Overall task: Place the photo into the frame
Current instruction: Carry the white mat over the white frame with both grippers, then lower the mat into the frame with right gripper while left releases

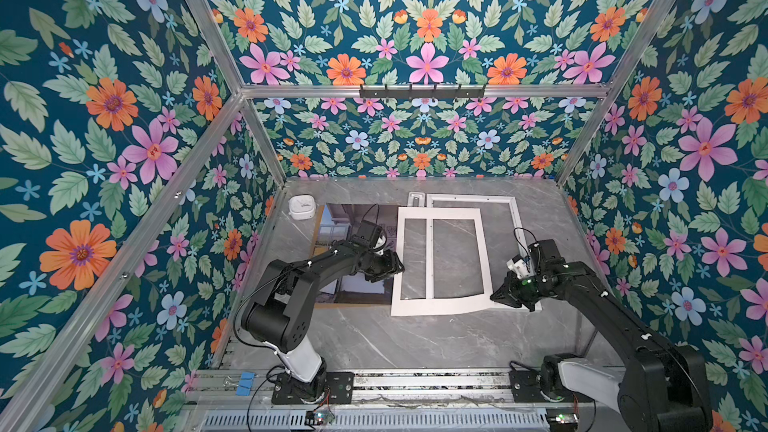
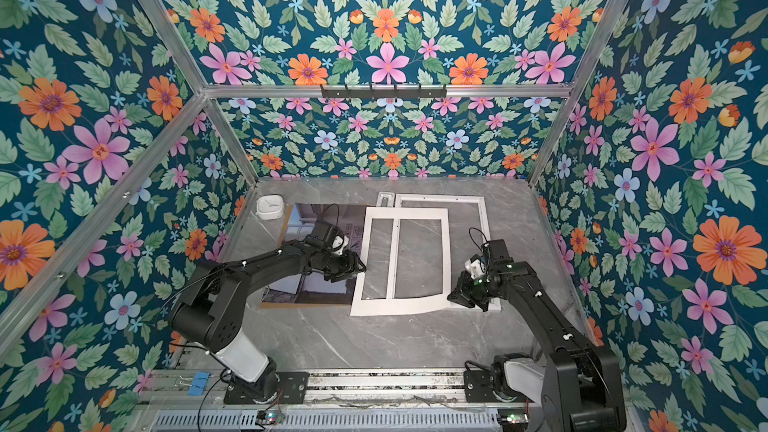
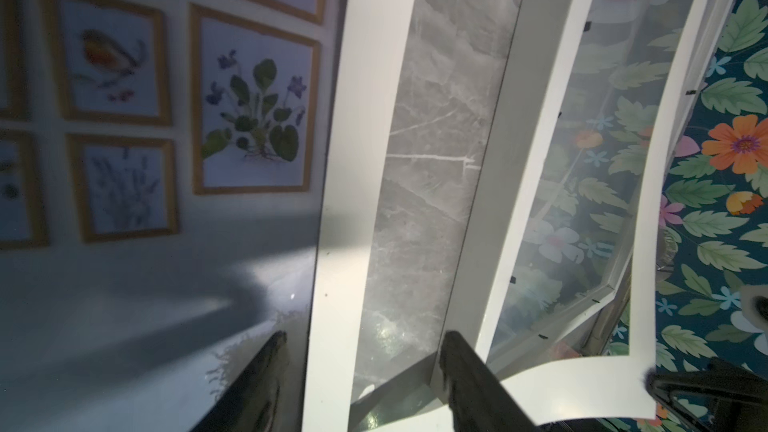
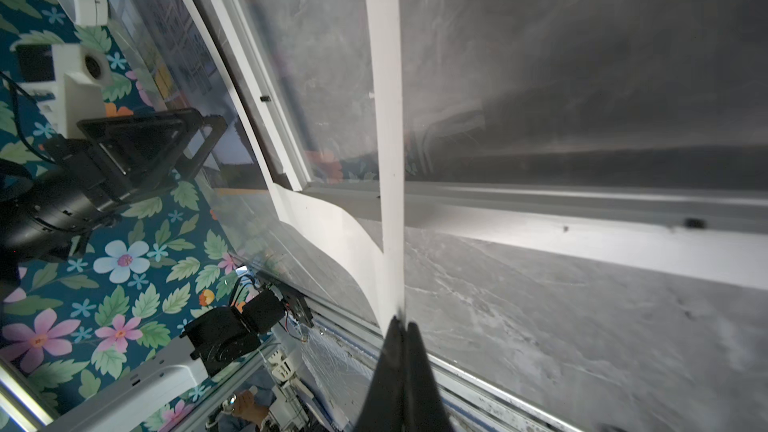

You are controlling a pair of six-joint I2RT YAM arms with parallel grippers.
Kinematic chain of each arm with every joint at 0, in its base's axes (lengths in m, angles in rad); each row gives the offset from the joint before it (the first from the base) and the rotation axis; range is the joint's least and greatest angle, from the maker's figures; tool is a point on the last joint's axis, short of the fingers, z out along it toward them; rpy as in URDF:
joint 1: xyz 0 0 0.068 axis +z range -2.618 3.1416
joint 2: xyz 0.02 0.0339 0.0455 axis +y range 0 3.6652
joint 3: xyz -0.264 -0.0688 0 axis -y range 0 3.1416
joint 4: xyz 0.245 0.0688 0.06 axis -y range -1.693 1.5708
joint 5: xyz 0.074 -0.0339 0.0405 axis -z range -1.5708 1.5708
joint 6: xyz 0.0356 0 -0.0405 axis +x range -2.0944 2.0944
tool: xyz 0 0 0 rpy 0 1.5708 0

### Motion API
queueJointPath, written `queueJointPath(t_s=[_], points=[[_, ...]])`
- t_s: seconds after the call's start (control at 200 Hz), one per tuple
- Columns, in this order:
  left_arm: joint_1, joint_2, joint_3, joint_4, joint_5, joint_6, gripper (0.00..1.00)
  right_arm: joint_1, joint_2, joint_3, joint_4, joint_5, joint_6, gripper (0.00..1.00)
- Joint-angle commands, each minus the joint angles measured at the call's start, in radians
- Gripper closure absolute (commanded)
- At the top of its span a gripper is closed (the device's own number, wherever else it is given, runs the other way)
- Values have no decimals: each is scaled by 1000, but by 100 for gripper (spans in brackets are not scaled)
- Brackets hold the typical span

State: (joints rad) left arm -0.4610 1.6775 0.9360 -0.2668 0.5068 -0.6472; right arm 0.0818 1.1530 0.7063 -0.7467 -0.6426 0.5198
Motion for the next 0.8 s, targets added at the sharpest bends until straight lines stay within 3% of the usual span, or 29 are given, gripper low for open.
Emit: queueJointPath(t_s=[0.0,0.15,0.49,0.655,0.795], points=[[1,16,11,54,70,31,39,-42,-5,5,-19,28,-20,100],[1,54,20,88,109,37,41,-95,3,9,-2,20,-32,100],[2,105,15,163,206,11,51,-99,40,18,10,36,-44,100],[-1,116,-10,248,267,-39,60,-99,32,29,-2,66,-42,100],[-15,103,-17,264,254,-57,70,-99,9,33,-10,92,-32,100]])
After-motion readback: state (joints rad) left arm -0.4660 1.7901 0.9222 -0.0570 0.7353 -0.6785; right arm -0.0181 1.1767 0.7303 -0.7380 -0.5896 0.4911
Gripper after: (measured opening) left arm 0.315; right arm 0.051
